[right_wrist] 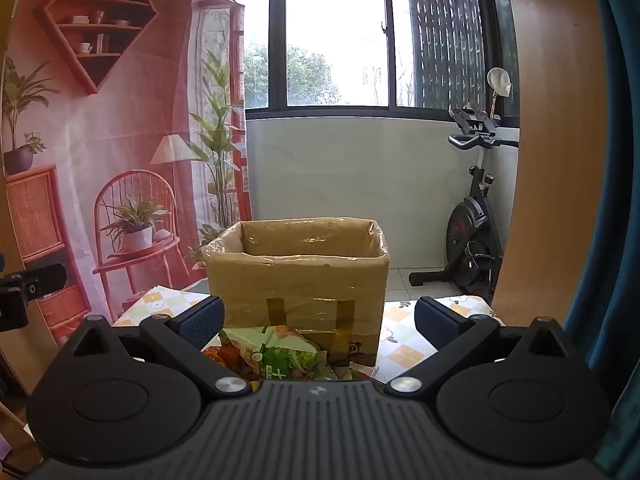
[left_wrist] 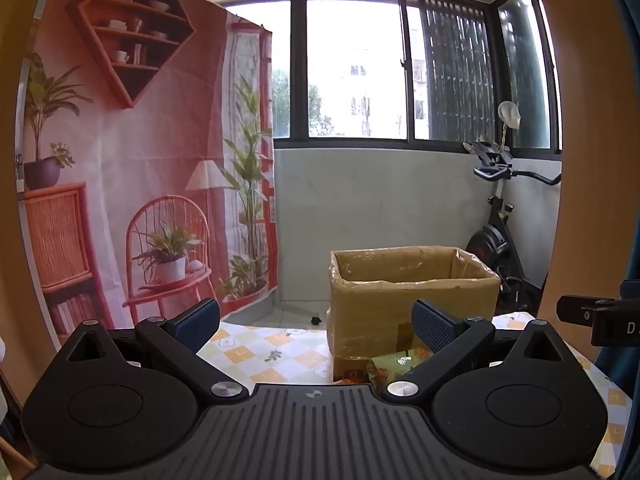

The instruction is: Organize snacks

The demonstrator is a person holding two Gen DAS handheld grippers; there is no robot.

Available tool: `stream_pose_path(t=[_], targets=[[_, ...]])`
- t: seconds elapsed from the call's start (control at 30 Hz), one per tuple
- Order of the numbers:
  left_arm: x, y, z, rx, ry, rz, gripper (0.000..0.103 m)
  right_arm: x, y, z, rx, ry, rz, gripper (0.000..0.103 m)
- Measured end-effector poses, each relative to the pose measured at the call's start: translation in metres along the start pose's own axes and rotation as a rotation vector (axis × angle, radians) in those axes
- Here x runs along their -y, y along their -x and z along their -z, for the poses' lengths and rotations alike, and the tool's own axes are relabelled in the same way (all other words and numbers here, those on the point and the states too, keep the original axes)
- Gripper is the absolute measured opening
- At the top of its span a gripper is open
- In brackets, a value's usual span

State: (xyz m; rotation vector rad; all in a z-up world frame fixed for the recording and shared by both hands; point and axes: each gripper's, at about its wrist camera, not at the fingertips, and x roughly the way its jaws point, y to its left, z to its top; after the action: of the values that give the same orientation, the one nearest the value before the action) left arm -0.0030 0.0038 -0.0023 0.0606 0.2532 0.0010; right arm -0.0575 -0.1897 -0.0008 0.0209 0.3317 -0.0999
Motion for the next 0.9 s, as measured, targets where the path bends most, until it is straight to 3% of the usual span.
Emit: stream_pose_path(t=[0.9], targets=[[0.0028,0.0009,-0.0012,-0.019,0.020,0.013,0.103,0.0037,-0.0027,0.0035,-0.003,-0.008,0.010,0.103]])
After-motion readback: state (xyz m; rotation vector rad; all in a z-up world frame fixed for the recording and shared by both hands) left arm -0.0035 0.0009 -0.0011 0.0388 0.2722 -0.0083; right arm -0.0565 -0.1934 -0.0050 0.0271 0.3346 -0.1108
